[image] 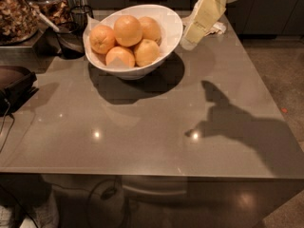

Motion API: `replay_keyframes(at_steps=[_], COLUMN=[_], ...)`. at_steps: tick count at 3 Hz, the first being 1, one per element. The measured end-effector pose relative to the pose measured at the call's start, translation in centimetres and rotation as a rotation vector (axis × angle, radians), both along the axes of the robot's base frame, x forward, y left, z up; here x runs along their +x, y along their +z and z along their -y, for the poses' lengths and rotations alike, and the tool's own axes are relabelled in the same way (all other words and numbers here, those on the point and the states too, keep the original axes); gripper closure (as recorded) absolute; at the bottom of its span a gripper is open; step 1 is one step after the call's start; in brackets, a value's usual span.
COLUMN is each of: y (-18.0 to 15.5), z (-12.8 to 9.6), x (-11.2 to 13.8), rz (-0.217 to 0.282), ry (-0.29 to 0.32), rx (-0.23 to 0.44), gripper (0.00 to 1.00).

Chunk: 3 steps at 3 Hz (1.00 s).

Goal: Pick orange from white bowl

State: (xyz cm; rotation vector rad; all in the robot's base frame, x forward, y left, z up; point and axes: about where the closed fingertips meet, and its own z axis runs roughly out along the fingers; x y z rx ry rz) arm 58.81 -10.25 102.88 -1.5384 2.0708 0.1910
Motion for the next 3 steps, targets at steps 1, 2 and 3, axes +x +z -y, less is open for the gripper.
replay_keyframes(at_steps=[1, 2, 3], y=[-0.7, -0.6, -0.3], z=[-2.3, -5.6, -6.0], x=[3.2, 5.4, 5.9], rz=[-0.024, -0.027, -0.012], ry=[0.026, 0.075, 0.074], rx=[0.030, 0.052, 0.062], gripper=[0.00, 0.00, 0.00])
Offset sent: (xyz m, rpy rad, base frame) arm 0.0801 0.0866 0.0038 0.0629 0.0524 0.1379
